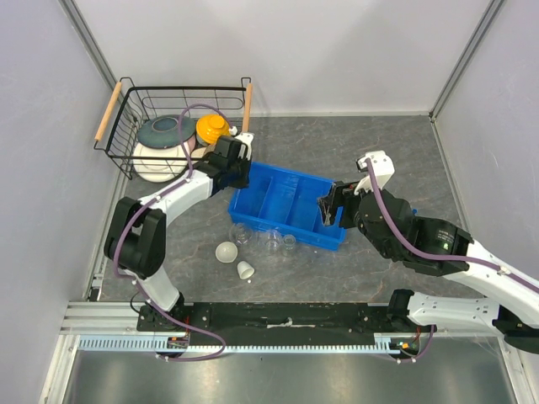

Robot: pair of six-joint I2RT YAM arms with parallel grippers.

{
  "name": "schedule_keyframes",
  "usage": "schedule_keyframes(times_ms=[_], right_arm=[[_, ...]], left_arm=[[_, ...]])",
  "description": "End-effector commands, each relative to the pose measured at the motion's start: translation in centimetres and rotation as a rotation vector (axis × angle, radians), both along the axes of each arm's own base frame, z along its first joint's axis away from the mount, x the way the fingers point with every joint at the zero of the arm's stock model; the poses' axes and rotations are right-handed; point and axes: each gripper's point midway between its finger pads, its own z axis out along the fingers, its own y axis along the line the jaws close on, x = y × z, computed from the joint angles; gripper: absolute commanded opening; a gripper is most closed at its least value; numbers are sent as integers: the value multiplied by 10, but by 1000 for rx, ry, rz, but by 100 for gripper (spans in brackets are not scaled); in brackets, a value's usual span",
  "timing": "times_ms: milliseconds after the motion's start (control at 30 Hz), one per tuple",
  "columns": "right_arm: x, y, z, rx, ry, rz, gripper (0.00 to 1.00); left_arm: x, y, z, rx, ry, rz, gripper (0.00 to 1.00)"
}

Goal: Organize the chemistry lab equipment

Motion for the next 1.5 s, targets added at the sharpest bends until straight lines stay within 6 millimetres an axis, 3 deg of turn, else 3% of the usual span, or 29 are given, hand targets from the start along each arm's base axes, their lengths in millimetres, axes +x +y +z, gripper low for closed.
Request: schedule_keyframes(times_ms=[0, 167, 467, 600, 967, 1233, 1333, 1467], right_arm=[[0, 5, 5, 32, -19, 16, 75], [0, 6, 2, 28, -12, 23, 74], [-1, 5, -6, 17, -6, 23, 74], [-2, 1, -8, 24, -7, 21, 74], [-6, -4, -7, 26, -12, 29, 75], [-8, -7, -7, 34, -11, 30, 75], [-8, -8, -7, 31, -11, 31, 76], [-9, -8, -6, 34, -11, 33, 77]], left_arm=[[11, 9, 2, 25, -79, 93, 2], [10, 1, -14, 49, -63, 73, 2], [1, -33, -29, 153, -65, -26, 2], [-6, -40, -49, 203, -12, -47, 2], [-15, -29, -80, 296, 124, 25, 2], [-24, -34, -94, 288, 201, 15, 2], [-29, -32, -102, 306, 238, 21, 7], [-32, -31, -106, 311, 259, 23, 26]])
